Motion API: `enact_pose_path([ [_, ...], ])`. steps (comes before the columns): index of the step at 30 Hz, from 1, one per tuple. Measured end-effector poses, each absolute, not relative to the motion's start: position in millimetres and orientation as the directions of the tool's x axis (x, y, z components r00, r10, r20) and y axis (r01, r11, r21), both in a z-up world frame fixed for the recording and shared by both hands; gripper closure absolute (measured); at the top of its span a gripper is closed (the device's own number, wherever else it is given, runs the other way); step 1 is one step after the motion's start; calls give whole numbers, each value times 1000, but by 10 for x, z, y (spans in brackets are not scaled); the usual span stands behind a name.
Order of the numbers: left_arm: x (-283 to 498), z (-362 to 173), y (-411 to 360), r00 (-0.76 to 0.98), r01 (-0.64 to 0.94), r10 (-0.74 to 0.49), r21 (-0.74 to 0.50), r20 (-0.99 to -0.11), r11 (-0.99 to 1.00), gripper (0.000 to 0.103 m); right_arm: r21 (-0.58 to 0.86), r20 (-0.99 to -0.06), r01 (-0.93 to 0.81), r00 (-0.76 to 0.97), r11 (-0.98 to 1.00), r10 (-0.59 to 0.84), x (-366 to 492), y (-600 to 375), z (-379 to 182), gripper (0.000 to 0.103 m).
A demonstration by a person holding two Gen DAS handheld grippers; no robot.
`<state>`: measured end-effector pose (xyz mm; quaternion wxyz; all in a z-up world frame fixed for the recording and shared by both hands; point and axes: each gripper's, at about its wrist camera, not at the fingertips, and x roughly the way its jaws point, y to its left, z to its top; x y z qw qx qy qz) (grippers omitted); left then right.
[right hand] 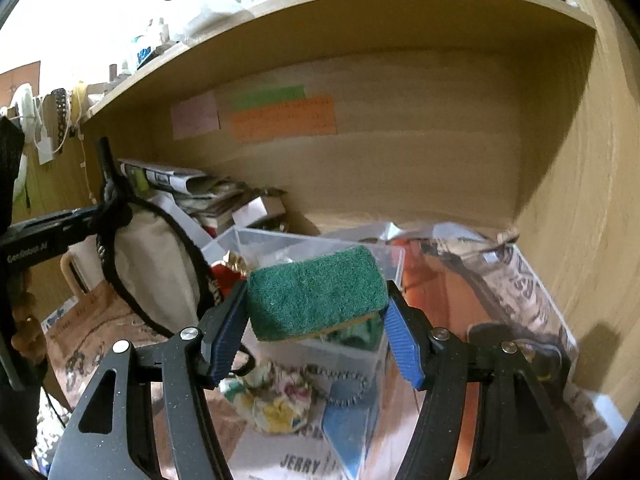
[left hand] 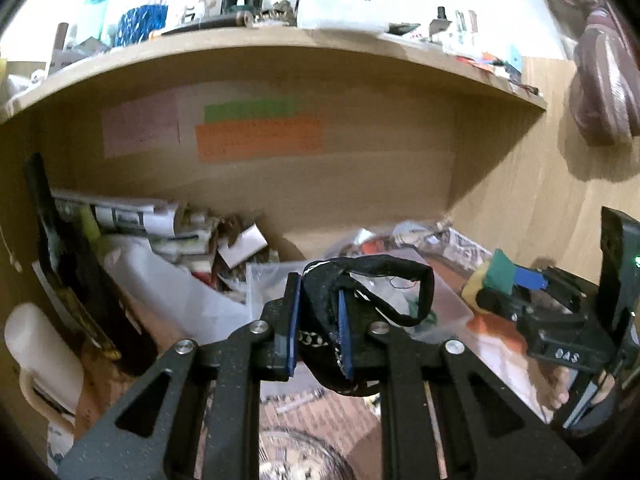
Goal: Organize soft objects
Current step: 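Lower the eye mask and sponge into the box and open both tools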
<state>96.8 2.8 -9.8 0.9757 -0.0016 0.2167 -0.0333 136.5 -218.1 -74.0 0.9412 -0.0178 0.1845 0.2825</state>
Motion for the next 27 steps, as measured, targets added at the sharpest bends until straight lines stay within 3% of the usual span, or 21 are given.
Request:
enact_pose_path([
  [8,1390,-81,93,911,-20,15,-8,-413,1000,87,38,-398,-542,762,840,510,1669,-2021,-735,40],
  [16,1855,-438,193,860,-84,76,7,-505,996,87,-27,-559,-539,706,842,434,2069,-1857,-1094,40],
  [24,2098,-753,282,802,-97,92,22,-590,995,86,-55,-599,-558,682,828,420,2123,-1760,-1215,40],
  [27,2119,-799,303,786,-88,79,16,-613,996,76,-62,-607,-563,677,824,417,2136,-1742,-1233,40],
])
